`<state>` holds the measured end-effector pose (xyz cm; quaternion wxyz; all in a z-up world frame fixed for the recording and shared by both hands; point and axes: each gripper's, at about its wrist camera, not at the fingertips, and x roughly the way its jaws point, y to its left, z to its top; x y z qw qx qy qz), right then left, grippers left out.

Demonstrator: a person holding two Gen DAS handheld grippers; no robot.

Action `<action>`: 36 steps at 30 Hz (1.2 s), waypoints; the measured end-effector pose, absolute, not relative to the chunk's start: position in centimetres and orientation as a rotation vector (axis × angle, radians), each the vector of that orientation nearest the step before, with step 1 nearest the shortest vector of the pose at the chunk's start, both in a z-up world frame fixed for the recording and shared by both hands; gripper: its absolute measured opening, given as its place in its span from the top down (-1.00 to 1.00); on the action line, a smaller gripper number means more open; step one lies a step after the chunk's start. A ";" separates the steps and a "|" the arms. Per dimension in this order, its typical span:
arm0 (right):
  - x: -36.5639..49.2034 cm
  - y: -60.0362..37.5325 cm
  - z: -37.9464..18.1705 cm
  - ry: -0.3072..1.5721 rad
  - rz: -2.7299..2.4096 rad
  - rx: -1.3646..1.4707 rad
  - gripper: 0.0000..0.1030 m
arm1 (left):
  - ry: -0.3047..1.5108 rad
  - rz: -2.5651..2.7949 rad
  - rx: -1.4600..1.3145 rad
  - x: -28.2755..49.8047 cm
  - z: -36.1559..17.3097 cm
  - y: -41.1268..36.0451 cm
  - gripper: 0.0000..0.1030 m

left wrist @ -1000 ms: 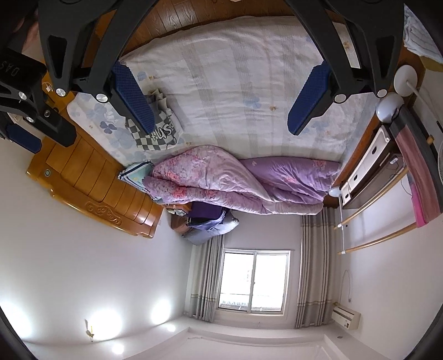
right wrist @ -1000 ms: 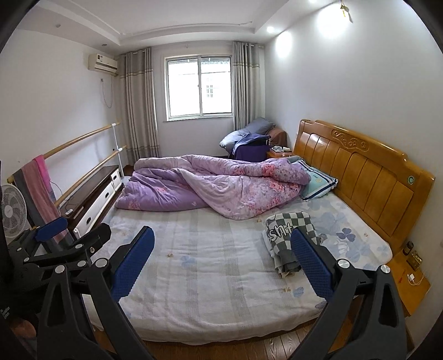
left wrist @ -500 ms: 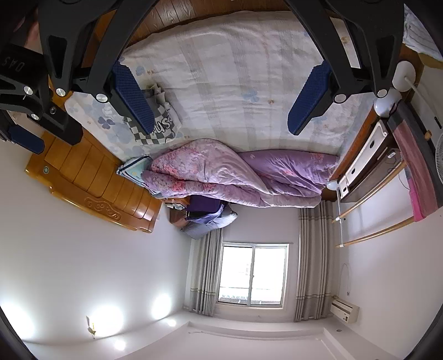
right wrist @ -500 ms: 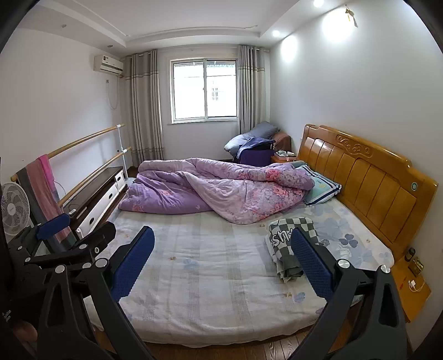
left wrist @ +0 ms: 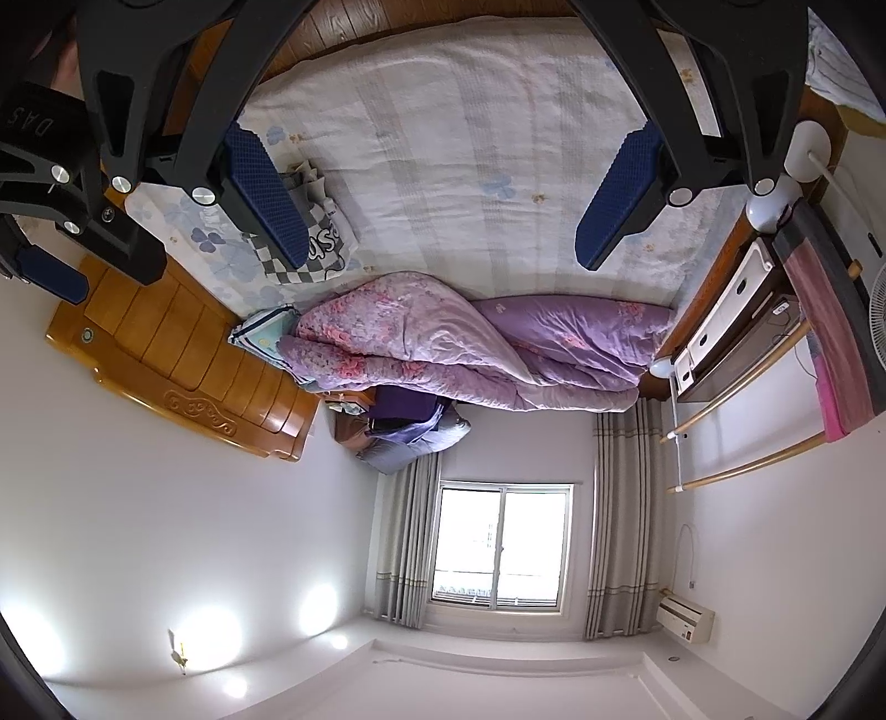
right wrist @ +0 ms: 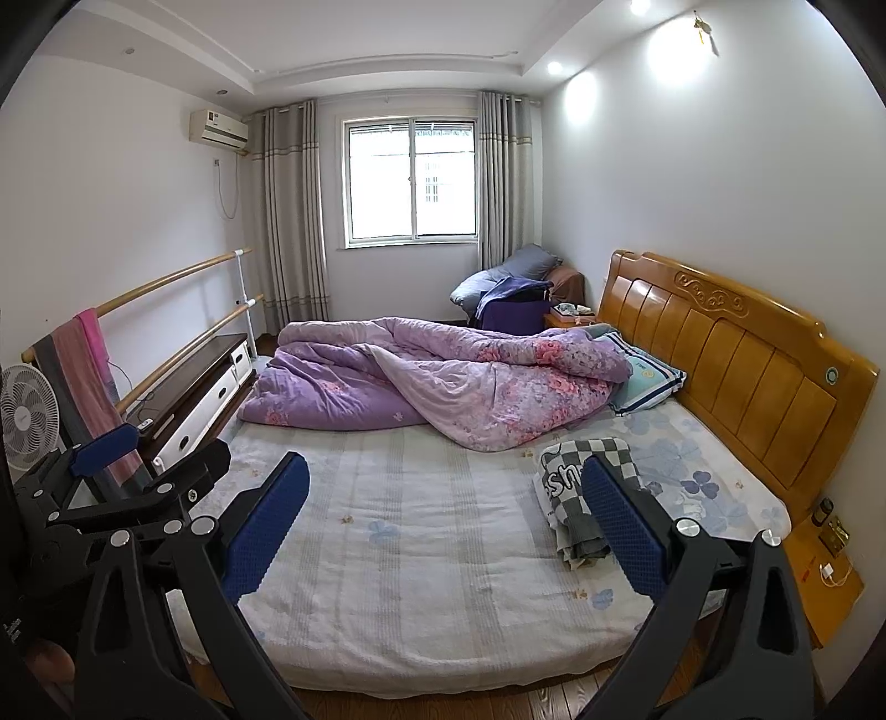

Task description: Fold large clothes

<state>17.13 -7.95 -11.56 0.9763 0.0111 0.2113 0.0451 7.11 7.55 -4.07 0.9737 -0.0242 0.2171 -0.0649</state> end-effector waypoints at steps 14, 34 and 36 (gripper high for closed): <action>17.3 -8.0 -11.6 0.430 0.094 0.024 -0.85 | 0.439 -0.121 -0.049 7.9 -4.4 7.3 -0.89; 18.2 -8.2 -11.6 0.443 0.099 0.025 -0.85 | 0.451 -0.115 -0.052 9.3 -5.4 6.8 -0.89; 18.1 -8.2 -11.6 0.441 0.096 0.023 -0.85 | 0.450 -0.114 -0.053 9.4 -5.5 6.8 -0.89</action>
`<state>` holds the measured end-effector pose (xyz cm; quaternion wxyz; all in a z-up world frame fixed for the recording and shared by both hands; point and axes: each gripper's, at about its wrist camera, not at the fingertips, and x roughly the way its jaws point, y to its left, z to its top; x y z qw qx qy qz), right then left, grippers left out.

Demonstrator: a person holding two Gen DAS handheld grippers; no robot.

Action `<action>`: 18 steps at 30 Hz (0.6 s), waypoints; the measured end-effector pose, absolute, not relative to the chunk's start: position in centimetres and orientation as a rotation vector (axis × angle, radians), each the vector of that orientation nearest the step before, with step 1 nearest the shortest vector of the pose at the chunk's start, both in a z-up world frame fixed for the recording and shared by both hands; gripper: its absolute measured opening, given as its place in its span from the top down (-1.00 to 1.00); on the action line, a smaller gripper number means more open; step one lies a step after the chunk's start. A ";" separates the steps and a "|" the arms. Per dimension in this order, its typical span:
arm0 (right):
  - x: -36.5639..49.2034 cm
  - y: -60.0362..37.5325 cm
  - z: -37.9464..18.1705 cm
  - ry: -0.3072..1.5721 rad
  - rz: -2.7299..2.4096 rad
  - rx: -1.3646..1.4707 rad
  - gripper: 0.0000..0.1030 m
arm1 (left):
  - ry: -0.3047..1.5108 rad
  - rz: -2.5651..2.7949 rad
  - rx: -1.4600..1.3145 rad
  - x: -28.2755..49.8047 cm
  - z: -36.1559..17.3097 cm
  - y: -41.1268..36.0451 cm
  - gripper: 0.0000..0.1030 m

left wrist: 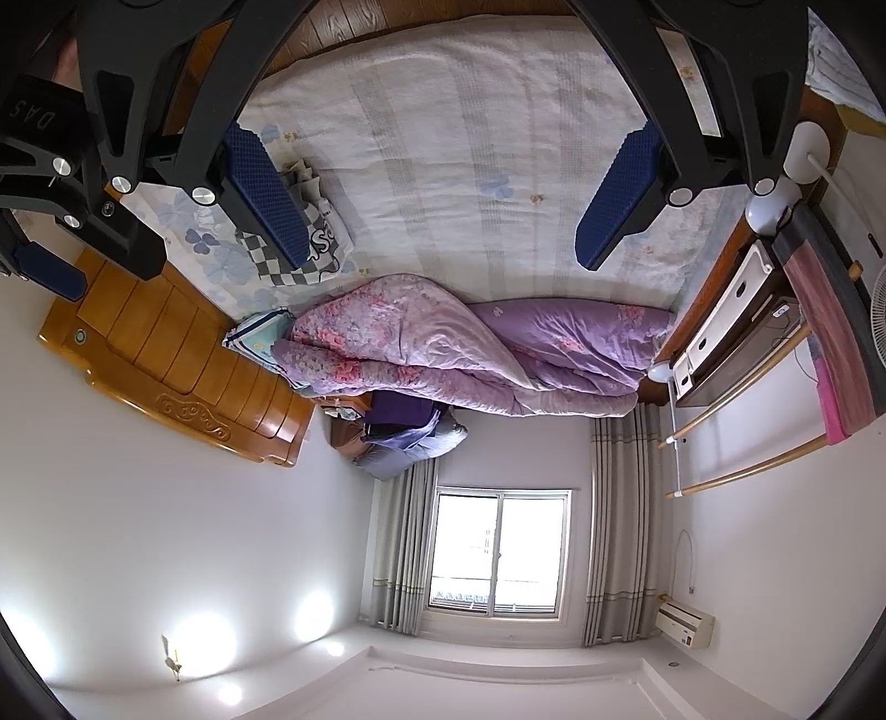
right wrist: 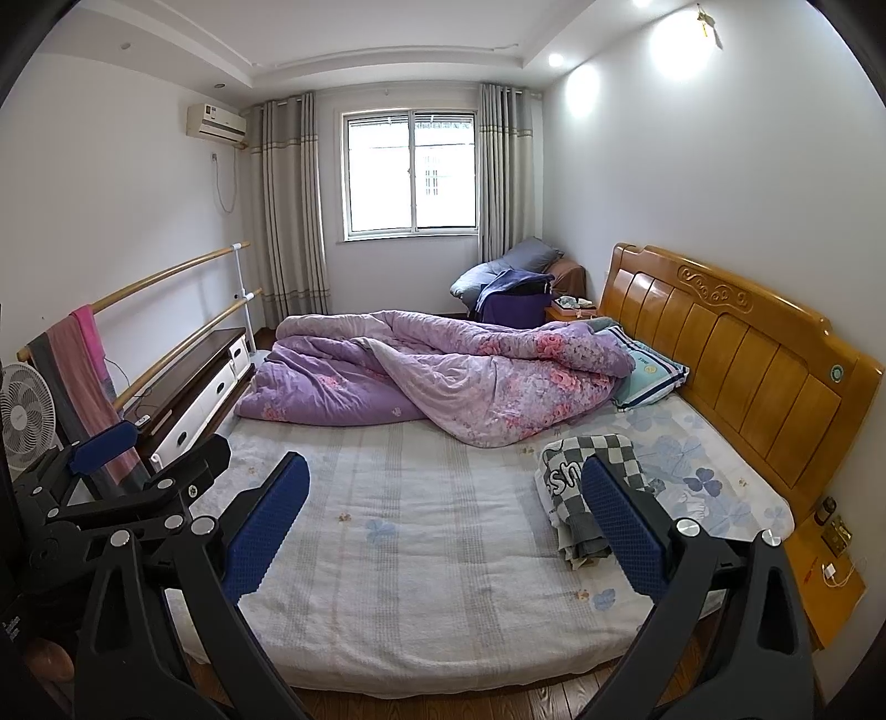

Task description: Fold large clothes

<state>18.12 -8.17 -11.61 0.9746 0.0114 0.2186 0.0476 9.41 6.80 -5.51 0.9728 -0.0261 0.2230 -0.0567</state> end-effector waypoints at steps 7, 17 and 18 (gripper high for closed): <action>18.2 -8.1 -11.6 0.445 0.098 0.024 -0.85 | 0.453 -0.114 -0.051 9.4 -5.5 6.8 -0.89; 18.7 -8.3 -11.7 0.450 0.100 0.022 -0.85 | 0.454 -0.114 -0.052 9.5 -5.5 6.8 -0.89; 18.7 -8.3 -11.7 0.448 0.100 0.021 -0.85 | 0.455 -0.114 -0.053 9.5 -5.4 6.8 -0.89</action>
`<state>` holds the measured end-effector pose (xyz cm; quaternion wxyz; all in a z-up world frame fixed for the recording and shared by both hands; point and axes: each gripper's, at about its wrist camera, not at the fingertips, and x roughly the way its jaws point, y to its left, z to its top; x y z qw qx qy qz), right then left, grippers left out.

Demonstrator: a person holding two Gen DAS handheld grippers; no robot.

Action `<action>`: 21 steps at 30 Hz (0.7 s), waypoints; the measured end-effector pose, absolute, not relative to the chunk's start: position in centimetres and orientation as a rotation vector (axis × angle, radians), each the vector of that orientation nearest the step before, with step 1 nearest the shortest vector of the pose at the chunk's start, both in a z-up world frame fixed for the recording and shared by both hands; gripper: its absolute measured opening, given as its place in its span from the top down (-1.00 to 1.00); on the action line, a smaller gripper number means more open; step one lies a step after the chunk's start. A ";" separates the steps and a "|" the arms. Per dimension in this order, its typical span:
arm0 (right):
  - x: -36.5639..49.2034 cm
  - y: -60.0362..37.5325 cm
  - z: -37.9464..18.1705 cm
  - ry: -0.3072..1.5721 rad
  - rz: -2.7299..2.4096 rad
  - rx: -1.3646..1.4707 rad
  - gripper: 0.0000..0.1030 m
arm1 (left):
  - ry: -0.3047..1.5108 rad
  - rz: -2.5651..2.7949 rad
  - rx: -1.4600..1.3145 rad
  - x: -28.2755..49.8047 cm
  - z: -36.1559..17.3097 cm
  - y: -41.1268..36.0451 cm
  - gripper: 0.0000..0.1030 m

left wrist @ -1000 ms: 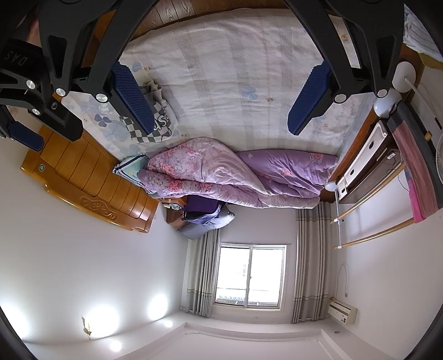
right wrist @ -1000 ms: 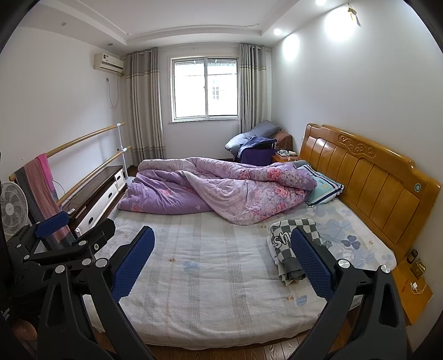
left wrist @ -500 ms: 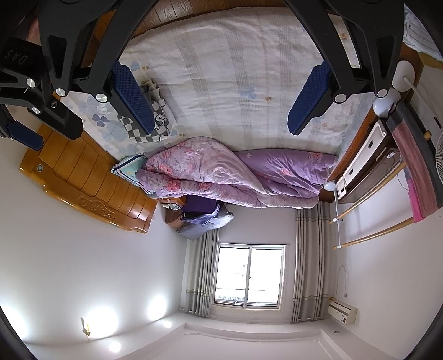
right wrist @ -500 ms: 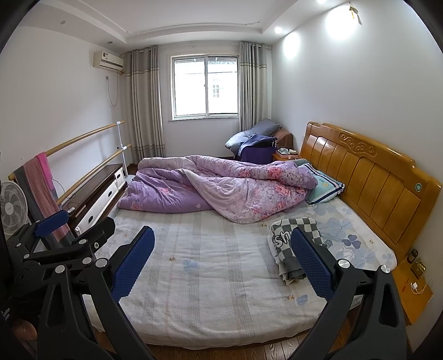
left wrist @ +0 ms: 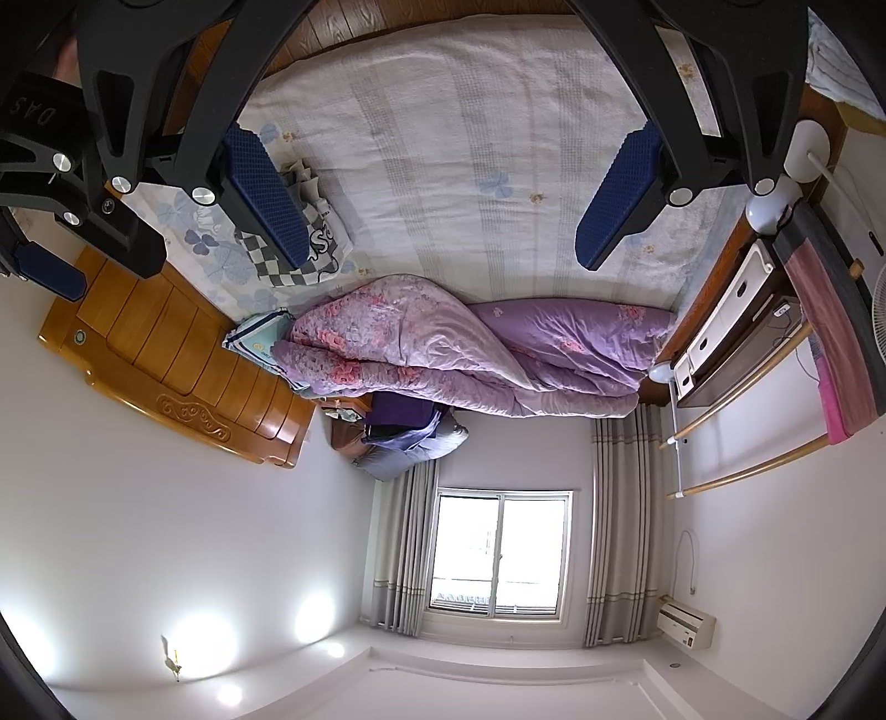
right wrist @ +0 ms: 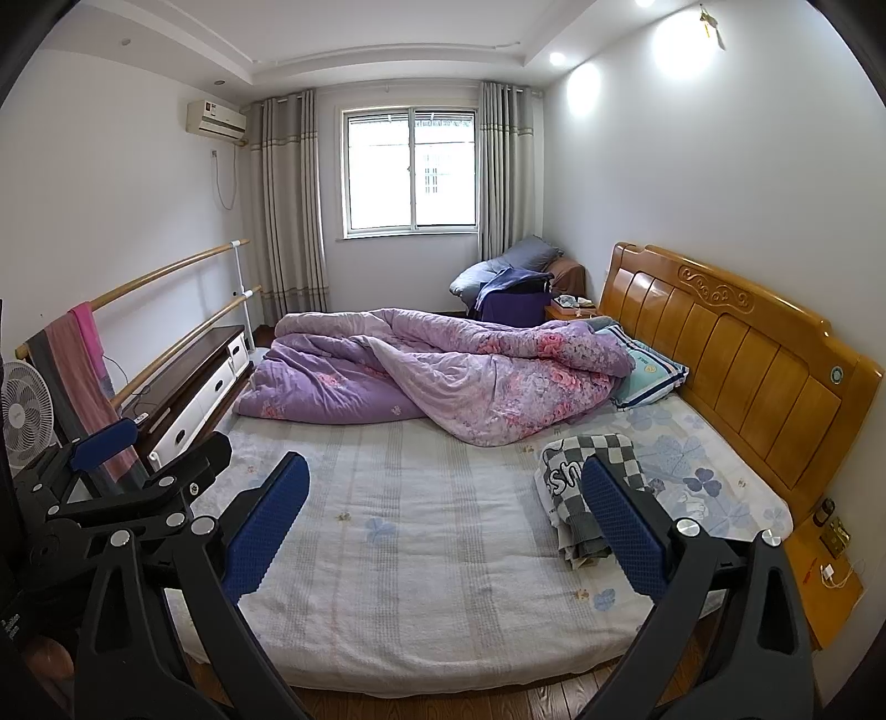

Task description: Fold large clothes

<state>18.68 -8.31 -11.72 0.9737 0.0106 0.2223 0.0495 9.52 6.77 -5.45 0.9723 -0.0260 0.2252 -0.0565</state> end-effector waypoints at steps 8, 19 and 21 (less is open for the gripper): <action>18.9 -8.6 -11.6 0.453 0.101 0.022 -0.85 | 0.457 -0.118 -0.050 9.8 -5.6 6.9 -0.89; 18.9 -8.8 -11.7 0.458 0.099 0.022 -0.85 | 0.457 -0.118 -0.046 9.8 -5.6 7.0 -0.89; 18.8 -9.0 -11.7 0.459 0.097 0.022 -0.85 | 0.457 -0.119 -0.044 9.7 -5.7 7.0 -0.89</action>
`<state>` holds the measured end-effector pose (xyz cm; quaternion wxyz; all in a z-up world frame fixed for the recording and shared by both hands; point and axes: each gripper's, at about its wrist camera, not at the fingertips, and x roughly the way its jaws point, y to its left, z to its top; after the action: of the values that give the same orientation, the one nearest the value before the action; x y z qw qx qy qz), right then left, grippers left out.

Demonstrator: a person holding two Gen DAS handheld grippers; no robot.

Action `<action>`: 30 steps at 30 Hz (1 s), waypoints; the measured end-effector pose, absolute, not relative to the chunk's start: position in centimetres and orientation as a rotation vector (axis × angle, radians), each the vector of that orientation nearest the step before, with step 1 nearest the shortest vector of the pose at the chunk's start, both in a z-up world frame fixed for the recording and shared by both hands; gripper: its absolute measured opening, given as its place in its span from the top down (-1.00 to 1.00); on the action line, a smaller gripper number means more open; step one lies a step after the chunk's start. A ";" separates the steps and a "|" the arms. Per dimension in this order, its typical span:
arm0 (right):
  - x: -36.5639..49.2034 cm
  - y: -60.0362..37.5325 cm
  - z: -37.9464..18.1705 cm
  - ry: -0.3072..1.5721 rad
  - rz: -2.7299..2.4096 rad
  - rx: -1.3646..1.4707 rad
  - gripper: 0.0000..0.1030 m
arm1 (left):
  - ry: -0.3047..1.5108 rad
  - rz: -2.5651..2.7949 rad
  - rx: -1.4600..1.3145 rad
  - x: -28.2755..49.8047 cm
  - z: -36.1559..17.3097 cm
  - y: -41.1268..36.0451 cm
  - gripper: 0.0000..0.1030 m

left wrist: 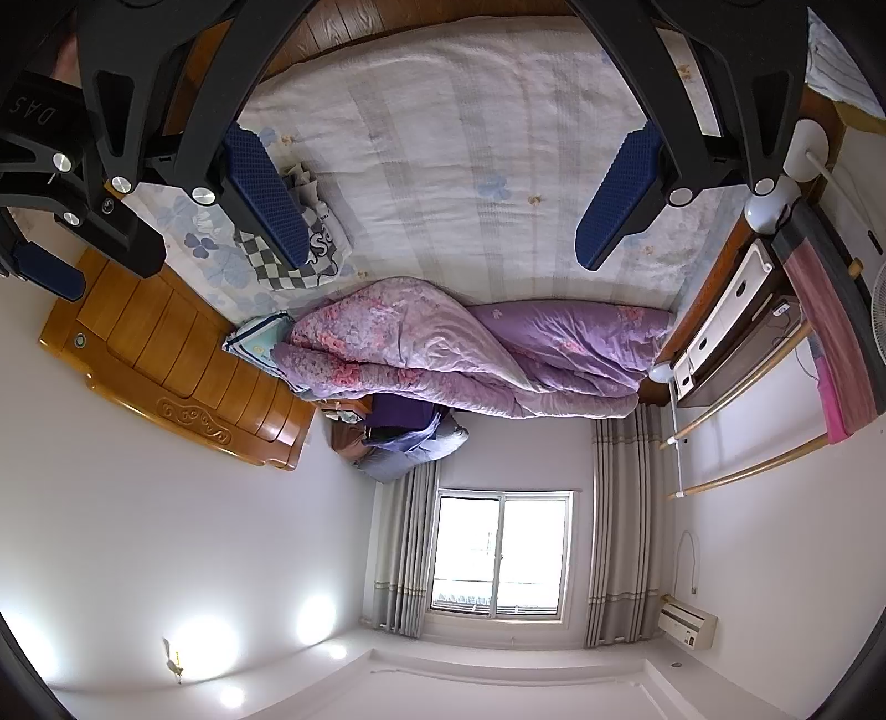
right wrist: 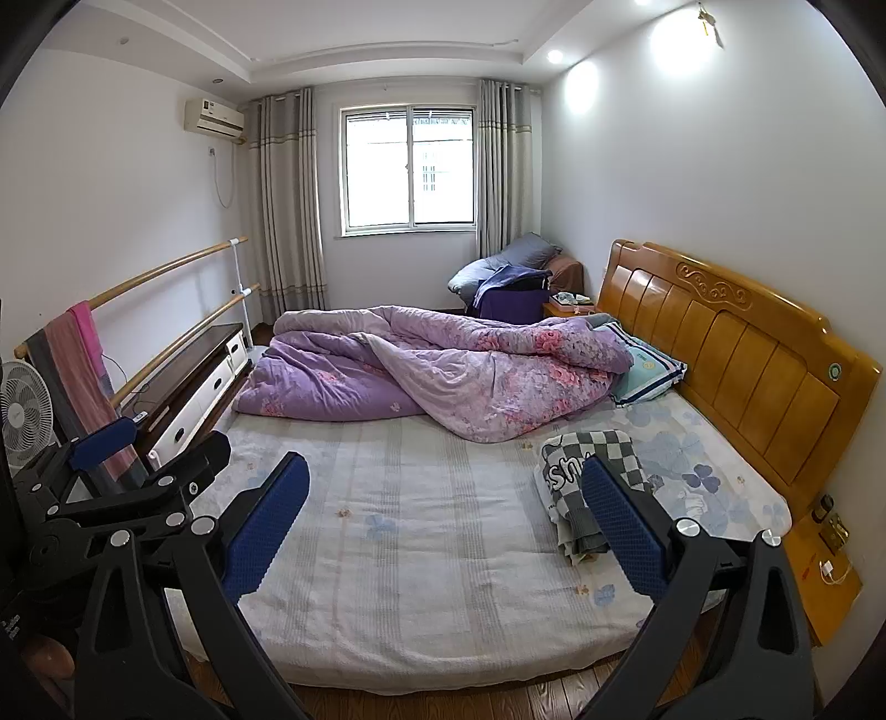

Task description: Fold large clothes

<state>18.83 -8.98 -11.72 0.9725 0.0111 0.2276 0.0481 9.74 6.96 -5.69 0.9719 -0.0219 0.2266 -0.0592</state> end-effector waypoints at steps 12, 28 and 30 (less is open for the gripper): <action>18.8 -9.2 -11.8 0.465 0.095 0.025 -0.85 | 0.468 -0.127 -0.047 10.0 -5.8 7.1 -0.89; 18.8 -9.3 -12.0 0.469 0.096 0.026 -0.85 | 0.475 -0.134 -0.048 10.4 -6.0 7.3 -0.89; 18.8 -9.3 -12.0 0.470 0.098 0.026 -0.85 | 0.476 -0.135 -0.048 10.4 -6.0 7.4 -0.89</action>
<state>18.84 -9.31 -12.01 0.9712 0.0129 0.2329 0.0483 10.39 7.41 -6.03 0.9693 -0.0240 0.2355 -0.0669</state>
